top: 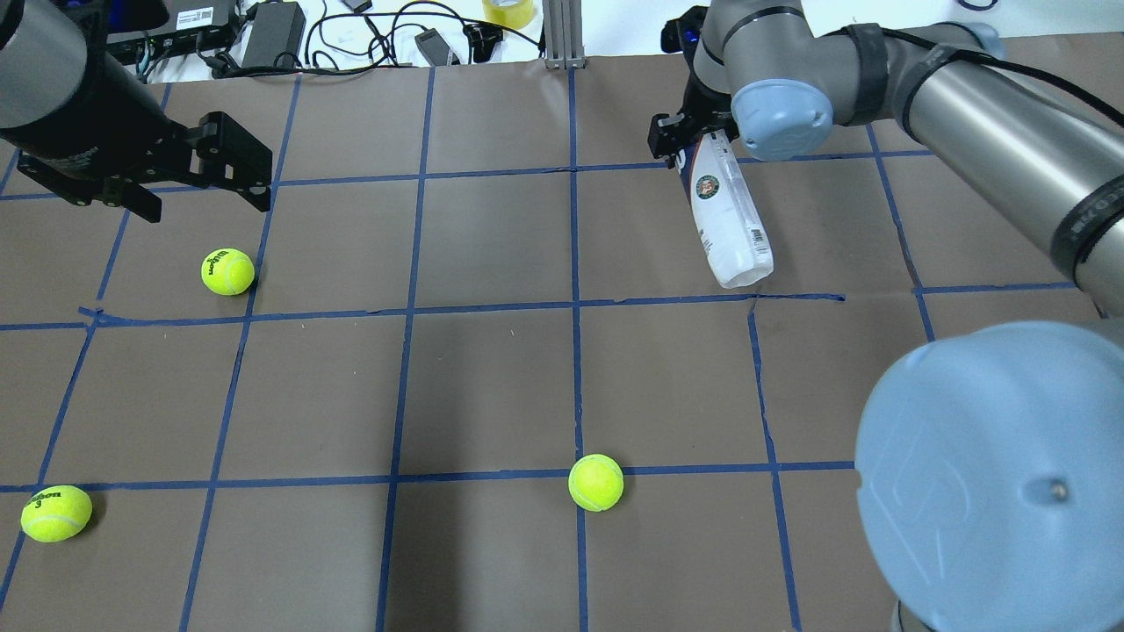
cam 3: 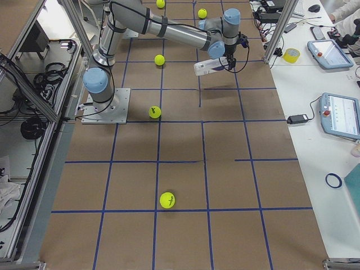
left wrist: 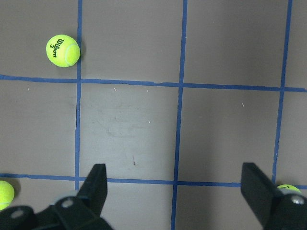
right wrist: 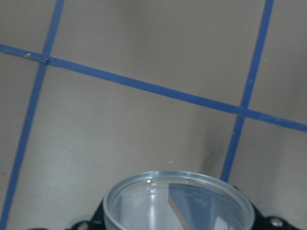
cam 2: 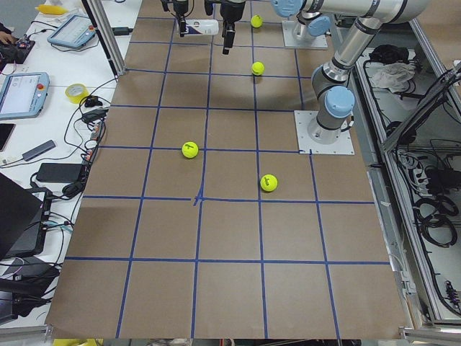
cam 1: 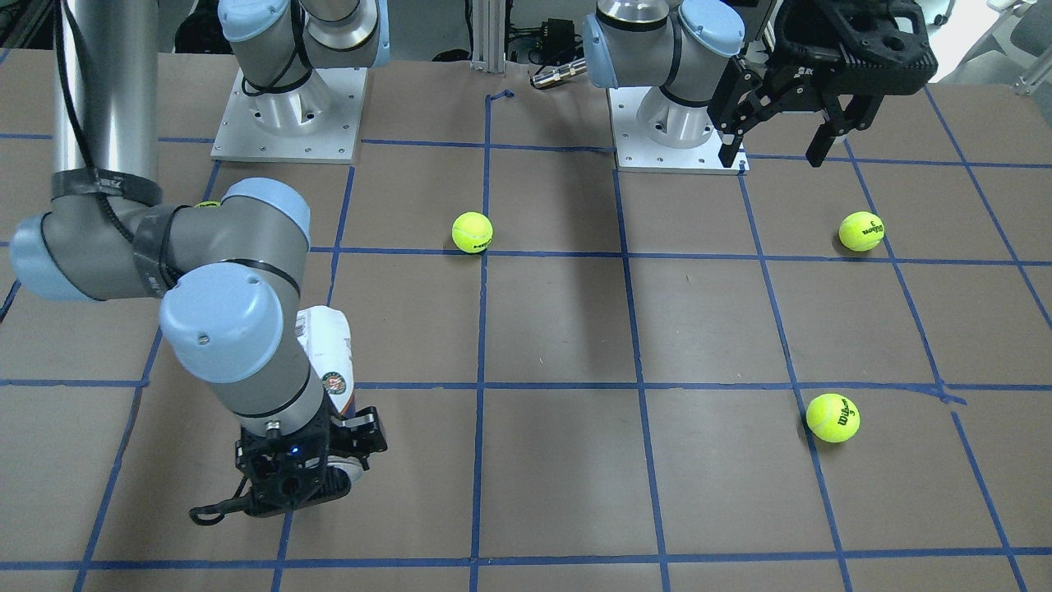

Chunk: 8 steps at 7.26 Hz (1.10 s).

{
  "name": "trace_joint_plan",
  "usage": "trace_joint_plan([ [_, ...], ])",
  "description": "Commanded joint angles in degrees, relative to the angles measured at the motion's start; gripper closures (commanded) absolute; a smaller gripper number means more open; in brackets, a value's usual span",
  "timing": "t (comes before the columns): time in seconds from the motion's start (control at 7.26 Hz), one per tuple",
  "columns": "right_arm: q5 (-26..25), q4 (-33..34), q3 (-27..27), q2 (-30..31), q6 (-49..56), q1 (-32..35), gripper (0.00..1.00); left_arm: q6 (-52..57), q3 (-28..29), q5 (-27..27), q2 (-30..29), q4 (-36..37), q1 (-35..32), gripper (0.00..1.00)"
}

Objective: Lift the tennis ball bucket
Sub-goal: 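Carry the tube with the right gripper toward the left gripper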

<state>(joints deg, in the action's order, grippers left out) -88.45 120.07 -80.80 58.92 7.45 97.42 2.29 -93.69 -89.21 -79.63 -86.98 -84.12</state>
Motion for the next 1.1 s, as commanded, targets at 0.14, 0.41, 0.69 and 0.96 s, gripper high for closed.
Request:
trace_joint_plan([
  [0.14, -3.7, 0.1, -0.1, 0.4, 0.4, 12.7, 0.45, 0.0, 0.0, 0.0, 0.0, 0.1, 0.0, 0.0],
  [0.41, -6.4, 3.1, -0.2, -0.6, 5.9, 16.7, 0.48, 0.0, 0.0, 0.0, 0.0, 0.1, 0.0, 0.0],
  [0.69, -5.3, 5.0, -0.8, -1.1, 16.4, 16.8, 0.49, 0.0, 0.0, 0.0, 0.0, 0.1, 0.0, 0.0],
  [0.96, -5.1, 12.7, -1.3, -4.8, 27.4, 19.4, 0.48, 0.0, 0.0, 0.0, 0.0, 0.1, 0.0, 0.0],
])
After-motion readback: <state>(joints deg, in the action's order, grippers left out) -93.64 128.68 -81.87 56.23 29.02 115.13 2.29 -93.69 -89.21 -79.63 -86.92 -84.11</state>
